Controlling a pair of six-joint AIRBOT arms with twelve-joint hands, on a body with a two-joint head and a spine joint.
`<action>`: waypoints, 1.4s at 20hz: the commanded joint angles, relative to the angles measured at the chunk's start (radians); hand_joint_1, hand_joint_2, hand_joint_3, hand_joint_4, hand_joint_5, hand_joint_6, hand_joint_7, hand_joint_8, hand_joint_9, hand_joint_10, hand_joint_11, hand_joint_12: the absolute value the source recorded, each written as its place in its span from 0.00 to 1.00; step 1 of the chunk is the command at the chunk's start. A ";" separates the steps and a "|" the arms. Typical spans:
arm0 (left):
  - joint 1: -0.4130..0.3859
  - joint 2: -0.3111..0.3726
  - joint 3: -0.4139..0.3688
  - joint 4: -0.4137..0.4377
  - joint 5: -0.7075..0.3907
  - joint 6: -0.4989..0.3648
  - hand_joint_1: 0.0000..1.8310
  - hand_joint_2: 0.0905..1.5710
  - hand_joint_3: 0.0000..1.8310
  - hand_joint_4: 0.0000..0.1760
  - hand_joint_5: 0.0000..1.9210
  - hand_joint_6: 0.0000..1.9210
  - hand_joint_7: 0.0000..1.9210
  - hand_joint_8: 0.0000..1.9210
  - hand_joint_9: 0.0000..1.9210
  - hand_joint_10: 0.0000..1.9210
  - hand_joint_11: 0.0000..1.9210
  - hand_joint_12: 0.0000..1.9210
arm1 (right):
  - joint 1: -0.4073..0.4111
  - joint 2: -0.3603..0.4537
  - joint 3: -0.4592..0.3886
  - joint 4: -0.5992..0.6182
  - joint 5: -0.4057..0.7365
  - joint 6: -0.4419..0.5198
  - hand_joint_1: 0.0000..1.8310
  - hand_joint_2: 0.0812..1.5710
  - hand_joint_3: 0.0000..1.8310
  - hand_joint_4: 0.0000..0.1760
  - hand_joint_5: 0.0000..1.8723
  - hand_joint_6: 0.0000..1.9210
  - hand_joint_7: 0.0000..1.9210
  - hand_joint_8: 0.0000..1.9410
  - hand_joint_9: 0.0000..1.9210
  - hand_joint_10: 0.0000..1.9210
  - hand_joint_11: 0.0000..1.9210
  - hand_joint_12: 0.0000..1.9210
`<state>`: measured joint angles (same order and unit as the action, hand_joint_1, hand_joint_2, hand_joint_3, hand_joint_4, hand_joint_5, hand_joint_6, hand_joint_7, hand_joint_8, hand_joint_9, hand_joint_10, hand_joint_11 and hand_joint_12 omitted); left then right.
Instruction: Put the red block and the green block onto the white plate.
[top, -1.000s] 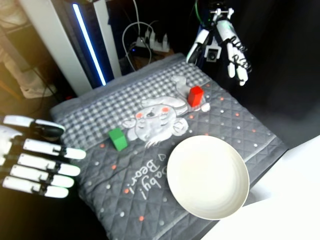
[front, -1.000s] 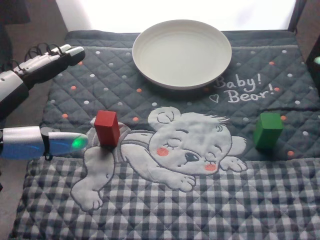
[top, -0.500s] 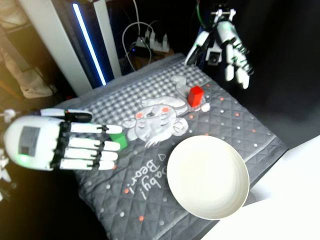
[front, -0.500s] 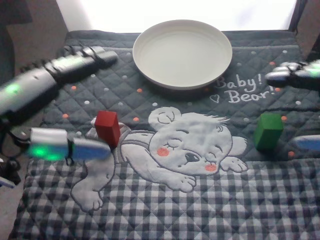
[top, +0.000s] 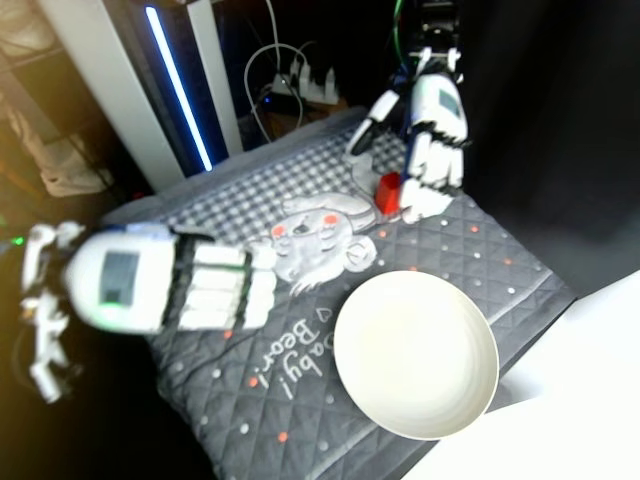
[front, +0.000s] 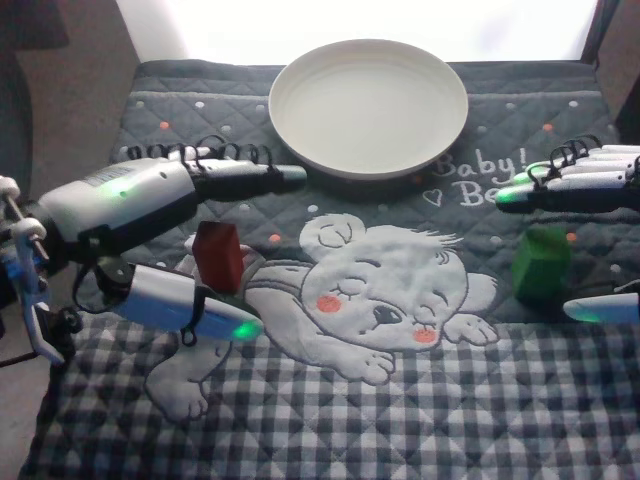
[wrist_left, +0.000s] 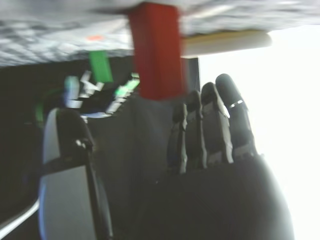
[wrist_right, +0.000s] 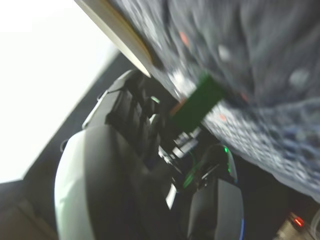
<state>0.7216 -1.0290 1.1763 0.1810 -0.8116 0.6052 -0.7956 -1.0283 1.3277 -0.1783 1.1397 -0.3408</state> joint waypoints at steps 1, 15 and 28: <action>-0.011 0.005 0.011 -0.026 -0.096 -0.007 0.49 0.55 0.00 0.00 0.19 0.00 0.19 0.01 0.16 0.01 0.00 0.43 | 0.011 0.003 0.008 0.030 0.113 0.007 0.43 0.63 0.00 0.48 0.17 0.00 0.20 0.00 0.20 0.00 0.15 0.13; -0.024 -0.008 0.037 -0.026 -0.066 -0.010 0.43 0.59 0.00 0.00 0.27 0.00 0.29 0.00 0.25 0.01 0.00 0.56 | 0.021 -0.031 0.033 0.050 0.100 0.008 0.46 0.64 0.00 0.53 0.19 0.00 0.22 0.00 0.21 0.00 0.01 0.40; -0.036 -0.006 0.050 -0.009 -0.024 -0.009 0.61 0.66 0.00 0.00 0.42 0.01 0.42 0.01 0.37 0.03 0.04 0.69 | 0.021 -0.054 0.043 0.045 0.069 0.008 0.54 0.61 0.00 0.11 0.32 0.00 0.34 0.00 0.33 0.00 0.21 0.33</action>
<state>0.6975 -1.0332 1.2217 0.1902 -0.7273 0.6025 -0.7841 -1.0908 1.3655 -0.1650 1.0939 -0.3382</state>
